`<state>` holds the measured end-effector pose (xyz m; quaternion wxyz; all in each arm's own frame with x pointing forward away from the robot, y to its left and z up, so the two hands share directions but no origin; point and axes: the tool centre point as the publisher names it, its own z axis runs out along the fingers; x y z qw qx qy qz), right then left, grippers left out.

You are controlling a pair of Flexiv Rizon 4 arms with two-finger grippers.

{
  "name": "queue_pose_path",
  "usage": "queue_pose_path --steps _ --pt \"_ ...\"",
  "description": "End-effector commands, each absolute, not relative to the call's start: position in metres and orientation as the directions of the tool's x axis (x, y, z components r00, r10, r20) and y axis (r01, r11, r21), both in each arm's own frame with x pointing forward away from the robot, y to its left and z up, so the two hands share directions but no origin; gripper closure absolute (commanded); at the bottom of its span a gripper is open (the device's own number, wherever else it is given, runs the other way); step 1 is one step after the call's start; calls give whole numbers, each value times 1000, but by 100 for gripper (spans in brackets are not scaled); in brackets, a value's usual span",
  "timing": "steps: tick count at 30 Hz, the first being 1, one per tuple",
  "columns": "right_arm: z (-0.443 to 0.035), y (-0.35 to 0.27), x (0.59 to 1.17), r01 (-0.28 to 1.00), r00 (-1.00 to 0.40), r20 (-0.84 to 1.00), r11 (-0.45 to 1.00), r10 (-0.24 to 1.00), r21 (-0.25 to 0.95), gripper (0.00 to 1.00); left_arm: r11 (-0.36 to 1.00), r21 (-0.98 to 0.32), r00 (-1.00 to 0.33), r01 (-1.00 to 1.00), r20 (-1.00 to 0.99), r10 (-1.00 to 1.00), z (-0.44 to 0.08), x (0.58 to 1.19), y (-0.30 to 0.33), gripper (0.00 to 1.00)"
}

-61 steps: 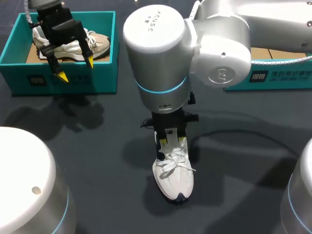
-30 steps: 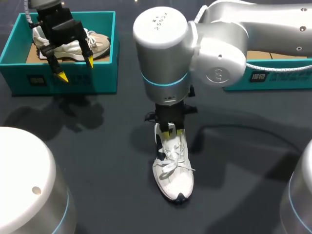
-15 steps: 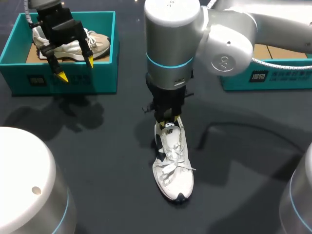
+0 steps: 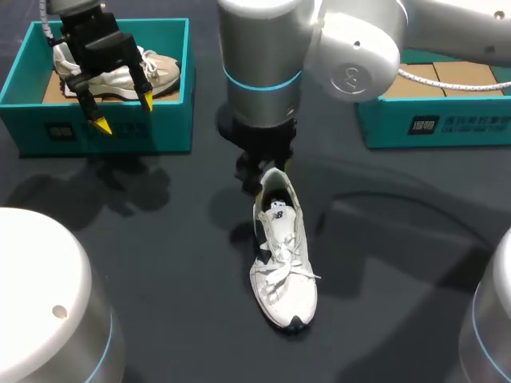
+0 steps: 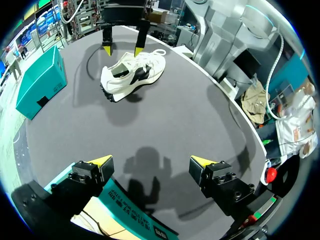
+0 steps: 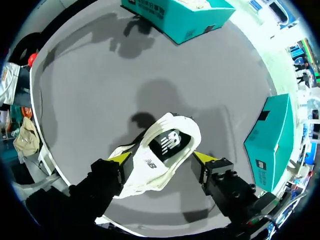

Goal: Take the shoe out of the shoebox, open the shoe tongue, remove and reinsert the insole, then place the shoe into the shoebox

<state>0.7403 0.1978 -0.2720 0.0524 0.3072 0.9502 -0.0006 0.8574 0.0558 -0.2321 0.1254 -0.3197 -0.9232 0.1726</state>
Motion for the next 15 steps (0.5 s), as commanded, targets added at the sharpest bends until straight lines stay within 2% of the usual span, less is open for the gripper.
queue_pose_path --steps 1,4,8,10,15 --pt "-274 199 741 105 -989 -103 994 103 -11 0 736 -398 -764 547 122 634 -232 857 56 0" --pt "-274 199 741 105 -989 -103 994 103 -11 0 736 -398 -764 547 122 634 -232 857 56 0" --pt "-278 196 755 -8 -991 -130 998 -15 -58 0 736 -398 -764 547 122 634 -232 857 56 0" --pt "-280 192 764 -4 -992 -124 997 -13 -73 0 736 -398 -764 547 122 634 -232 857 56 0" --pt "-285 187 782 -83 -988 -125 992 -95 -95 0 736 -398 -764 547 122 634 -232 857 56 0"
